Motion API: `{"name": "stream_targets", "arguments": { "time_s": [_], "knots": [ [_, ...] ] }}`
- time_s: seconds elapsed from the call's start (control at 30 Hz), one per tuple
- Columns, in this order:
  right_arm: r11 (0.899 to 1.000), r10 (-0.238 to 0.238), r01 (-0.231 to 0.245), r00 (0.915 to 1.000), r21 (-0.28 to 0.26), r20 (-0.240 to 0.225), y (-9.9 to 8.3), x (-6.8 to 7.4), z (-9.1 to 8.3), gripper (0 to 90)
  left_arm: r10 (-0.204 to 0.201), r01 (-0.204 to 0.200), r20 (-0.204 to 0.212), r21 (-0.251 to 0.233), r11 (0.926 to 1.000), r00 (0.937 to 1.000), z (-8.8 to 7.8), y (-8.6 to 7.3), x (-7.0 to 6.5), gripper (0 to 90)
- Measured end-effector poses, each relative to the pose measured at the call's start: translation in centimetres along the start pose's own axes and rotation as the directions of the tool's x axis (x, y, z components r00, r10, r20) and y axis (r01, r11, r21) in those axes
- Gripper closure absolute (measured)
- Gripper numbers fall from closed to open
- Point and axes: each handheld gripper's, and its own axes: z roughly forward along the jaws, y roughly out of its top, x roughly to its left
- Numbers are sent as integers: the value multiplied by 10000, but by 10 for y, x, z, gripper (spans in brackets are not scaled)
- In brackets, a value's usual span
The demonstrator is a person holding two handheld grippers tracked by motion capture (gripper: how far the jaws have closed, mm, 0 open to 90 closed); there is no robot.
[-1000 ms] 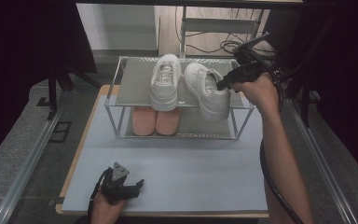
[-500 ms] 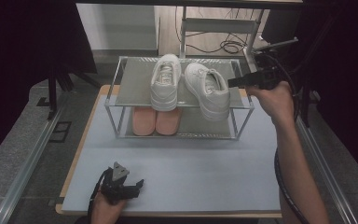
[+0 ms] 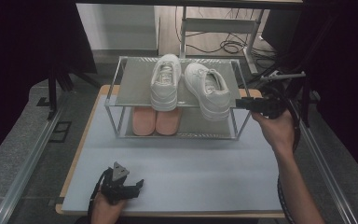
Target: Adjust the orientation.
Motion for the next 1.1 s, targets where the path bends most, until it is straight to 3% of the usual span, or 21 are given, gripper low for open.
{"name": "stream_targets", "arguments": {
  "time_s": [0.2,0.37,0.47,0.53,0.8,1.1],
  "knots": [
    [9975,113,-161,9975,-691,-695,-33,0,2,889,-22,22,0,-28,10000,10000,0,0,0,156],
    [9941,-199,107,9963,-1082,-840,-47,9,8,900,-24,24,-2,-31,10000,10000,0,0,0,156],
    [9928,-385,268,9943,-1164,-993,-48,14,12,900,-25,25,-1,-32,10000,10000,0,0,0,156],
    [9918,-532,429,9950,-1201,-841,-47,17,14,900,-21,21,-2,-30,10000,10000,0,0,0,156],
    [9927,-404,259,9917,-1177,-1222,-46,17,17,900,-26,26,4,-28,10000,10000,0,0,0,156],
    [9929,-559,390,9870,-1128,-1507,-38,29,30,900,-19,19,1,-26,10000,10000,0,0,0,156]
  ]
}}
